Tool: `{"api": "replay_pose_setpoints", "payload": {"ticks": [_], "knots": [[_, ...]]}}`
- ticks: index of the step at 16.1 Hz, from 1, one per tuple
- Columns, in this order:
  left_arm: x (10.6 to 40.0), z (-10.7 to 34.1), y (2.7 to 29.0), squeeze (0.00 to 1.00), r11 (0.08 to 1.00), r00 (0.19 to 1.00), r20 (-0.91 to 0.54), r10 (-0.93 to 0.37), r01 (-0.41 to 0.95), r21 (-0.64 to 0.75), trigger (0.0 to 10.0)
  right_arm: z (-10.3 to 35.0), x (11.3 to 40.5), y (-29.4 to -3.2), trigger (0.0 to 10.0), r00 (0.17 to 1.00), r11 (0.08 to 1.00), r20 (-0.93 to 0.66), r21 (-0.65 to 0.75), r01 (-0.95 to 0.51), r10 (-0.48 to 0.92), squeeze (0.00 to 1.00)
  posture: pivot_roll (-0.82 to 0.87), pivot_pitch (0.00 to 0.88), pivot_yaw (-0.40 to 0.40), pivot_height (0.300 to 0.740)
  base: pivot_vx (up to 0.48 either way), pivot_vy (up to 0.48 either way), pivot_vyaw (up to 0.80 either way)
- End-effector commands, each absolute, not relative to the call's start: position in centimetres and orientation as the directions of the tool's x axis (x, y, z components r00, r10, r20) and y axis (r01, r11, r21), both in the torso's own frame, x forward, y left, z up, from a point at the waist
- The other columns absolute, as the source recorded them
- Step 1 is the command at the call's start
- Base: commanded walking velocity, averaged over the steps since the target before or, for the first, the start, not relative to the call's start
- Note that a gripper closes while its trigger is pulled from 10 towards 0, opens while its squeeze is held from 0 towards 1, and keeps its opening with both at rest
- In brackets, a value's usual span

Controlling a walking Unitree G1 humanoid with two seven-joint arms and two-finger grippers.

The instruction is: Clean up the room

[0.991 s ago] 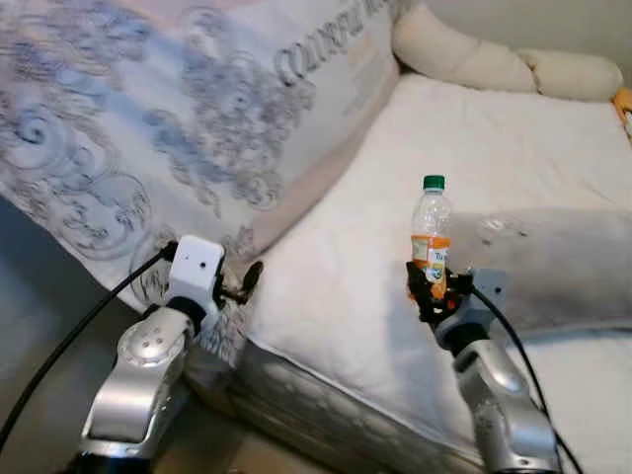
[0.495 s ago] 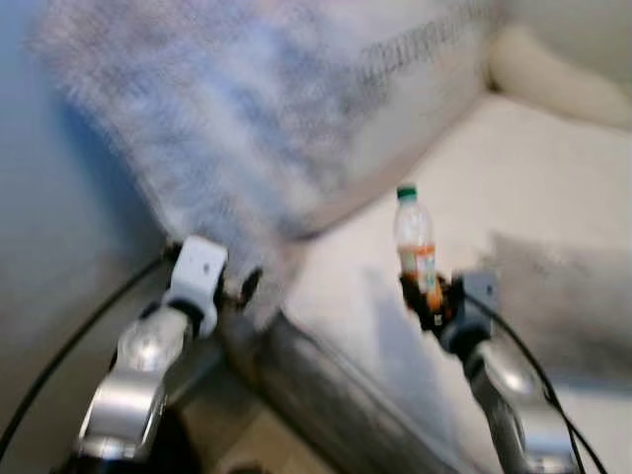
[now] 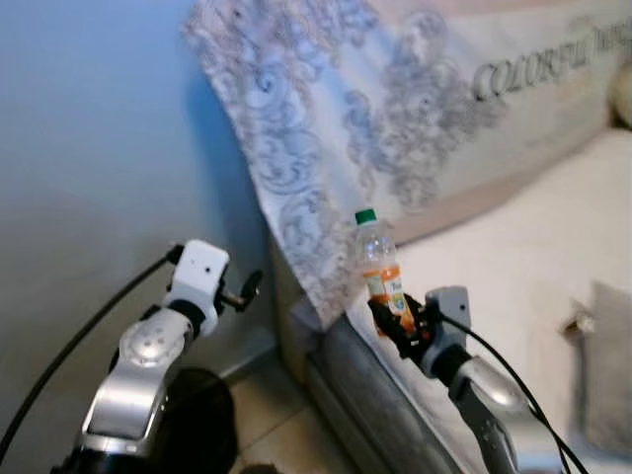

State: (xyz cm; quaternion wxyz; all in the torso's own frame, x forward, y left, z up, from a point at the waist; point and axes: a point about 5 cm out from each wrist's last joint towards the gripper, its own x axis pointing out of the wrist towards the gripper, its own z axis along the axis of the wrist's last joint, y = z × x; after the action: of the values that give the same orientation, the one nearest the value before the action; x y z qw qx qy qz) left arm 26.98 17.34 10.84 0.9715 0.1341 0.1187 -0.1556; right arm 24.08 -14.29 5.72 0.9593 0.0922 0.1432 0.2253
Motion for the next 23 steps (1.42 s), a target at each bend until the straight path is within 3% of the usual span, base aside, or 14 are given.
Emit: {"api": "replay_pose_setpoints", "payload": {"ticks": [1,8,11,17,23], "knots": [[27.1,11.1,17.1,0.00,0.907,0.923,-0.264,-0.280,0.345,0.243,10.0,6.0,24.3,-14.6,10.0,0.861,0.881,-0.223,0.247,-0.403,0.456,0.00,0.01,0.000,-0.011,0.740,0.000,0.000,0.80],[27.9,11.5,16.9,0.00,0.907,0.926,-0.250,-0.284,0.344,0.242,10.0,6.4,25.1,-13.9,10.0,0.865,0.873,-0.192,0.265,-0.409,0.464,0.00,0.01,0.000,-0.006,0.740,0.000,0.000,0.80],[28.2,11.7,17.2,0.00,0.904,0.927,-0.242,-0.285,0.344,0.254,10.0,6.4,26.0,-14.1,10.0,0.898,0.906,-0.198,0.249,-0.342,0.393,0.00,0.01,0.000,-0.002,0.740,0.000,0.000,0.80],[28.1,11.8,16.6,0.00,0.896,0.920,-0.232,-0.317,0.371,0.244,10.0,5.7,25.5,-13.5,10.0,0.859,0.883,-0.253,0.280,-0.376,0.446,0.00,0.02,0.000,-0.007,0.740,0.000,0.000,0.80],[28.1,11.6,16.6,0.00,0.905,0.918,-0.243,-0.314,0.367,0.215,10.0,3.8,25.8,-14.8,10.0,0.886,0.960,-0.378,0.178,-0.216,0.269,0.00,0.01,0.000,-0.002,0.740,0.000,0.000,0.77]]}}
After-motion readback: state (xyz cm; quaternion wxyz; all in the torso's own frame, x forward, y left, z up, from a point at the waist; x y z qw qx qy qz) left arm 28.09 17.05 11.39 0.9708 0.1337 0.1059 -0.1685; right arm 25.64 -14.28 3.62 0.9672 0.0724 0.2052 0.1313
